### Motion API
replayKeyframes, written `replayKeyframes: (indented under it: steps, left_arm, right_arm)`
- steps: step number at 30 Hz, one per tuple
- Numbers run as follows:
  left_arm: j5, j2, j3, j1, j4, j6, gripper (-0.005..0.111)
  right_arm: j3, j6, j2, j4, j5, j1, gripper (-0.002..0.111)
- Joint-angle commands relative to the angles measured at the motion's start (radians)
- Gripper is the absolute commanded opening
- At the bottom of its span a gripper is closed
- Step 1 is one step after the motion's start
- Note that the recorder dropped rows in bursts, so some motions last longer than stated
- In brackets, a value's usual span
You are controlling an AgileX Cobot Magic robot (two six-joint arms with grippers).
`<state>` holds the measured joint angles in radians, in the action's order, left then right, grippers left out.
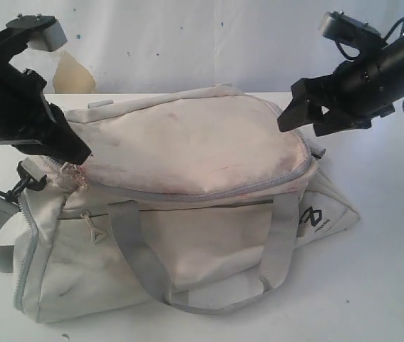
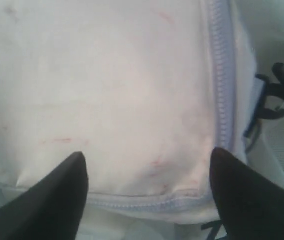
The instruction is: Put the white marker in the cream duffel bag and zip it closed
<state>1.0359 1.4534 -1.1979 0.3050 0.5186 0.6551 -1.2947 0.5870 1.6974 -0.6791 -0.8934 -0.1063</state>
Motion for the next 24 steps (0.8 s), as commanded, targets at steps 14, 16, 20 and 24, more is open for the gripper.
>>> replayKeyframes:
  steps: [14,16,20,24]
  left_arm:
    - [-0.033,-0.014,-0.001,-0.003,0.107,-0.308,0.0]
    - [-0.035,-0.014,-0.001,-0.004,0.107,-0.38,0.0]
    - [-0.046,-0.014,-0.001,-0.004,0.101,-0.451,0.0]
    - [0.023,-0.014,-0.001,-0.068,0.138,-0.454,0.0]
  right_arm:
    - [0.047,0.49,-0.009,-0.214,0.071,-0.304,0.062]
    - [0.066,0.537,-0.009,-0.225,0.103,-0.354,0.062]
    - [0.107,0.573,-0.009,-0.225,0.218,-0.431,0.062]
    - [0.121,0.641,-0.009,-0.223,0.261,-0.485,0.06]
